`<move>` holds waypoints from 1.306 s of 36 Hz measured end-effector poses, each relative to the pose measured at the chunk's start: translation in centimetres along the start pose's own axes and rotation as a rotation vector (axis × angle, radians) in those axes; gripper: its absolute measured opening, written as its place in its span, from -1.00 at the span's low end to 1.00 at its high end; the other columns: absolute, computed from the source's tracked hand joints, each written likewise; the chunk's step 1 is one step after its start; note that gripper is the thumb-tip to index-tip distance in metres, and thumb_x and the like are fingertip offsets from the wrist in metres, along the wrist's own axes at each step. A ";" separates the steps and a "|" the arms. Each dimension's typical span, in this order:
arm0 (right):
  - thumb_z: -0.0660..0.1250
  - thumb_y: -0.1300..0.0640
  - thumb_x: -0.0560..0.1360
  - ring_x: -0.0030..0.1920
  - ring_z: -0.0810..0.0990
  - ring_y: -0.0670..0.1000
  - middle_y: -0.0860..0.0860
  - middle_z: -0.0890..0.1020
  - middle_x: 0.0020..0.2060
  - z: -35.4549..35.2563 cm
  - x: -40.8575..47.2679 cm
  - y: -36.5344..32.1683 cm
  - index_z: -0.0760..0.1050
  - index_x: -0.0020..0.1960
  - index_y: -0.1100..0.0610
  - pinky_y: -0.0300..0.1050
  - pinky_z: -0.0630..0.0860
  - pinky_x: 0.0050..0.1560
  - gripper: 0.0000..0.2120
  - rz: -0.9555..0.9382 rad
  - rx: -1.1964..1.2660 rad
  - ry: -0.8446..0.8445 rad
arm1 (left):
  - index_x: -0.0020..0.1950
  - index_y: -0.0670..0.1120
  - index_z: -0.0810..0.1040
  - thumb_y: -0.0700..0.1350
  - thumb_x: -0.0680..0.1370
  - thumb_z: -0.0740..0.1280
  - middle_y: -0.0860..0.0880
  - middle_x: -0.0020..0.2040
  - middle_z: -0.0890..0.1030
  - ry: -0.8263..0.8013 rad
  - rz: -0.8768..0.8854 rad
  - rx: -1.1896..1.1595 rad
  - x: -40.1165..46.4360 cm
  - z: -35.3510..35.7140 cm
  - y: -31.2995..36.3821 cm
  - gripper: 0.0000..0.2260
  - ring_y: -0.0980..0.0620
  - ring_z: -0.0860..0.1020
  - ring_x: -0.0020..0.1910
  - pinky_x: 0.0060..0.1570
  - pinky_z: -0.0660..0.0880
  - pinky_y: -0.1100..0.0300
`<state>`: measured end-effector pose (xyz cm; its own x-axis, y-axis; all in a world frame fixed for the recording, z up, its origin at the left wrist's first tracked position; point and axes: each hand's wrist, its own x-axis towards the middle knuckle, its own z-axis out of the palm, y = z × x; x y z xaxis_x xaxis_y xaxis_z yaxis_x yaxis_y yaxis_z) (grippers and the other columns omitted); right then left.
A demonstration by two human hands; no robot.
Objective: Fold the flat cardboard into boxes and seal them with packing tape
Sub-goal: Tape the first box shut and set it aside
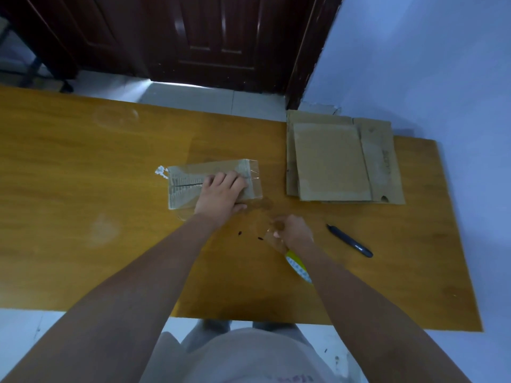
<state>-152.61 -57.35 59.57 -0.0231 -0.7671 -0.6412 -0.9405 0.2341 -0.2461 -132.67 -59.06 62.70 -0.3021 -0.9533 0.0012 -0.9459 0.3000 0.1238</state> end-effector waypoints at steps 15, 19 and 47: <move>0.33 0.08 0.52 0.39 0.23 0.17 0.12 0.04 0.47 0.9 -0.3 -1.8 -0.01 0.50 0.12 0.01 0.48 0.14 -0.30 -0.029 -0.418 0.048 | 0.32 0.00 0.33 0.14 0.50 0.31 0.01 0.31 0.33 -0.101 0.003 -0.187 0.3 -1.2 -0.8 -0.55 -0.02 0.28 0.28 0.24 0.19 0.07; 0.26 0.13 0.54 0.28 0.33 0.16 0.13 0.21 0.33 0.1 -0.4 -1.9 0.23 0.34 0.16 0.02 0.42 0.15 -0.58 -0.100 -0.300 0.264 | 0.41 -0.07 0.25 0.10 0.49 0.36 -0.03 0.40 0.28 -0.150 -0.034 -0.332 0.3 -2.1 -1.4 -0.42 -0.03 0.23 0.37 0.31 0.22 0.06; -0.06 -0.02 0.61 0.41 0.21 0.13 0.05 0.31 0.39 -3.9 -0.1 -9.6 0.28 0.43 0.03 0.16 0.14 0.38 -0.57 -0.145 0.382 0.061 | 0.50 0.03 0.19 0.15 0.49 0.35 0.03 0.57 -0.11 -0.209 -0.131 -0.397 -0.1 -1.9 -2.8 -0.35 0.05 -0.18 0.53 0.47 -0.20 0.08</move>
<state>-144.89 -61.86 64.82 0.0701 -0.8397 -0.5384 -0.7425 0.3166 -0.5903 -129.80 -59.82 64.23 -0.2389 -0.9423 -0.2344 -0.8715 0.1016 0.4798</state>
